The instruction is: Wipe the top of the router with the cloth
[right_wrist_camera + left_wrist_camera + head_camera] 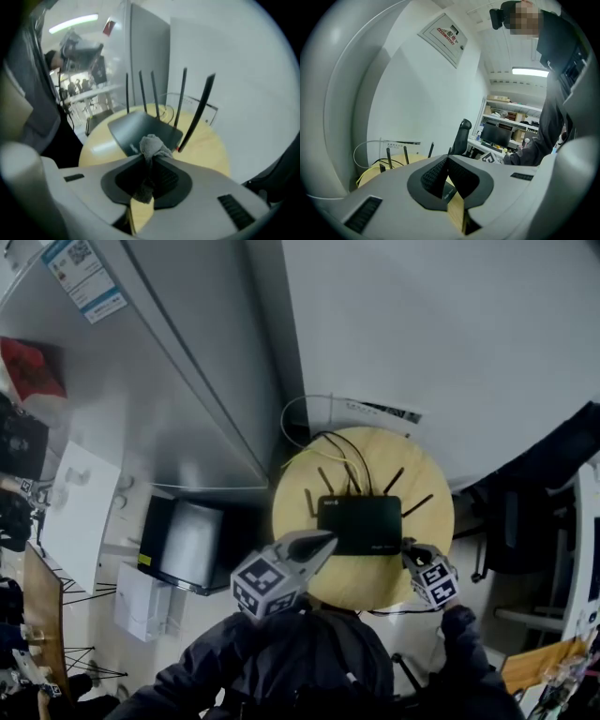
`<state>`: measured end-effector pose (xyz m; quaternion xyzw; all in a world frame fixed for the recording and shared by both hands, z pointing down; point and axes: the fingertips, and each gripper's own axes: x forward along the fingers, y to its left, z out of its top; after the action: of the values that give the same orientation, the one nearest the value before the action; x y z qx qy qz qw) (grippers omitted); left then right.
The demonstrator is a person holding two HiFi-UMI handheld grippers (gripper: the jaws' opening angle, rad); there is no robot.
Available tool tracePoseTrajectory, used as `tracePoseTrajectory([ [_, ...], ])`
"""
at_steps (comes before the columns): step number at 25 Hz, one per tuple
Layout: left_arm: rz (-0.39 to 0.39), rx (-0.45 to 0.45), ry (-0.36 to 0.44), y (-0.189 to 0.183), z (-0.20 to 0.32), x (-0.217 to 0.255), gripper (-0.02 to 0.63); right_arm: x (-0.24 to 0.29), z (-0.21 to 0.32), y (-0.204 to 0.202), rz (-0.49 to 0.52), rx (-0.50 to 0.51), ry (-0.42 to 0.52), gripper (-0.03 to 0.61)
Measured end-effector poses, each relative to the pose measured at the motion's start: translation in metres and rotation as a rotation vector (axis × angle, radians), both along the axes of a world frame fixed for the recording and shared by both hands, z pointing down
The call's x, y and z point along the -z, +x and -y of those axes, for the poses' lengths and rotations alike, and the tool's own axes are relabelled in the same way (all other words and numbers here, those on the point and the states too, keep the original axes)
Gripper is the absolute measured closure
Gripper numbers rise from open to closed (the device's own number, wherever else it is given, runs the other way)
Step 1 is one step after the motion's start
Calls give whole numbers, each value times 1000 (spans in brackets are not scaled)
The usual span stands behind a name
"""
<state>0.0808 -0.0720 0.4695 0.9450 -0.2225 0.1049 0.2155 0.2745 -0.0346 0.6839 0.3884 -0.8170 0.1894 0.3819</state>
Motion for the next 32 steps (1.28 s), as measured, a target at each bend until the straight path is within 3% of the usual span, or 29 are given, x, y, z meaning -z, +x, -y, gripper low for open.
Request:
tracePoseTrajectory([
  [3,-10,-12,26,0,6,8,621,73,19,-35,181,-79,95,509],
  [7,-35,-28,60,1,12,24,621,158,39,-95,379,-80,192,509],
  [12,-59,-38,90,-1,15,39,621,212,54,-140,507,-76,249,509],
  [32,-71,-44,110,-10,10,46,621,234,52,-160,502,-60,277,512],
])
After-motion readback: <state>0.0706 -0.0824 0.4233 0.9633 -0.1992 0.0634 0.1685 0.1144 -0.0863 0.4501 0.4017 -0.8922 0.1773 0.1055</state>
